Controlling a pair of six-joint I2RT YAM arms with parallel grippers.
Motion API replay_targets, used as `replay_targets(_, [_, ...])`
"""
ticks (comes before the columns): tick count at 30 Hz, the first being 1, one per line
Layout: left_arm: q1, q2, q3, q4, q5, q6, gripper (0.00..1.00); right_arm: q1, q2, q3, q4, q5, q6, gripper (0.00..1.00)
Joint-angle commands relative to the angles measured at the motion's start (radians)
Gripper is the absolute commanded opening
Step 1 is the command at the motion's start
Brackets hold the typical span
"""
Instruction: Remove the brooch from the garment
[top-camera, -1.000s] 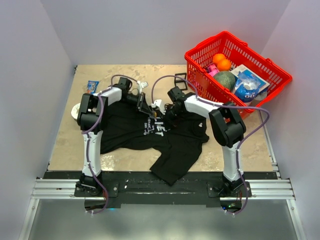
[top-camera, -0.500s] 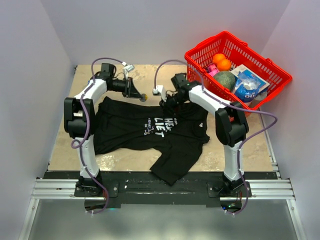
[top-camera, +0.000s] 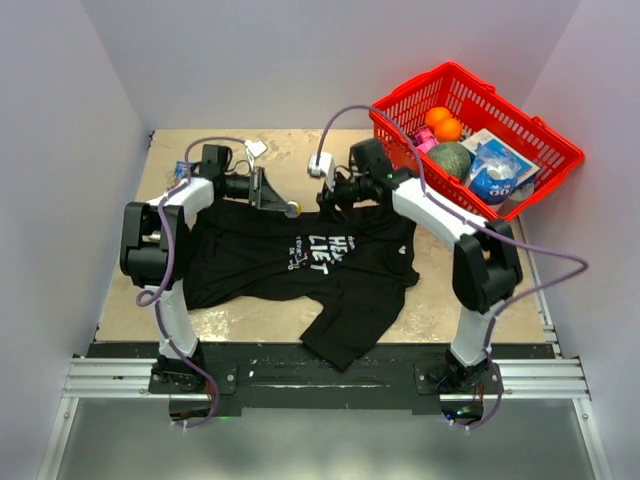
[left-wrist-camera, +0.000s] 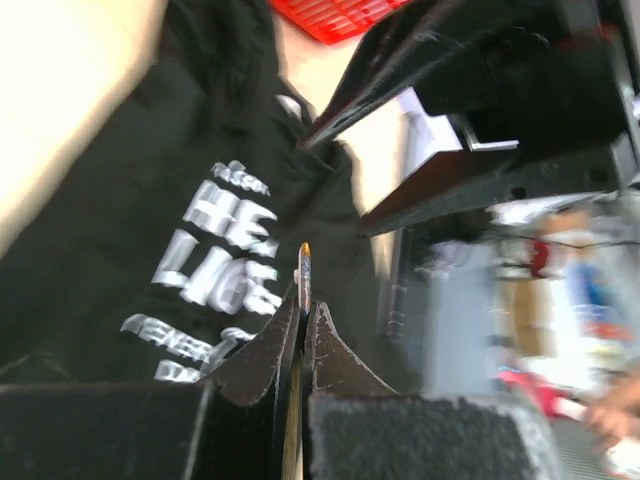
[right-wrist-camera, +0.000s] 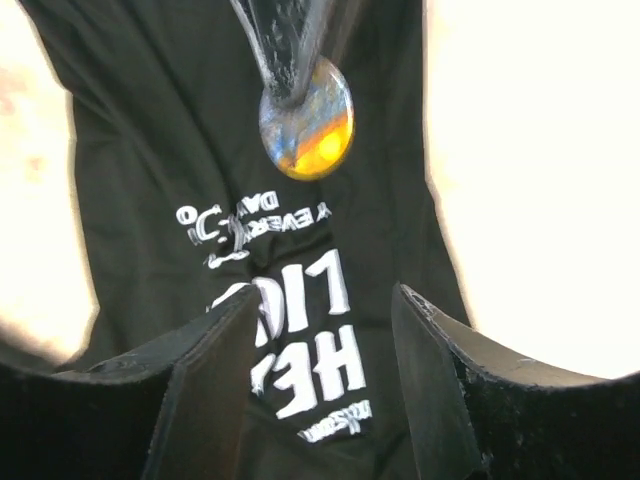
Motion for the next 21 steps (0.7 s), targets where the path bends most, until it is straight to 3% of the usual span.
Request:
replay_targets(1, [0.003,0.024,-0.135,0.462,0.192,-0.462,0.0,0.09,-0.263,-0.223,0.337,0.159,-0.211,0.56])
replay_targets(2, [0.003,0.031,-0.156,0.547,0.206,-0.63,0.0,0.112,-0.287,-0.264,0.368,0.196,-0.342,0.55])
replay_targets(4, [0.003,0.042,-0.217,0.846,0.218,-0.83,0.0,0.153,-0.336,-0.366,0.464,0.244,-0.443,0.51])
replay_targets(5, [0.003,0.054,-0.239,0.963,0.223,-1.039,0.0,0.161,-0.343,-0.387,0.492,0.241,-0.51,0.5])
replay_targets(6, [0.003,0.06,-0.273,1.14,0.221,-1.12,0.0,0.166,-0.345,-0.404,0.491,0.237,-0.549,0.5])
replay_targets(7, [0.003,0.065,-0.276,1.162,0.223,-1.168,0.0,0.167,-0.344,-0.404,0.491,0.229,-0.582,0.49])
replay_targets(10, [0.003,0.068,-0.258,1.024,0.218,-1.117,0.0,0.167,-0.324,-0.397,0.472,0.194,-0.724,0.47])
replay_targets(14, [0.0,0.083,-0.255,0.956,0.233,-1.122,0.0,0.167,-0.29,-0.358,0.387,0.143,-0.882,0.43])
replay_targets(21, [-0.011,0.111,-0.247,0.944,0.256,-1.184,0.0,0.167,-0.25,-0.328,0.348,0.125,-0.922,0.43])
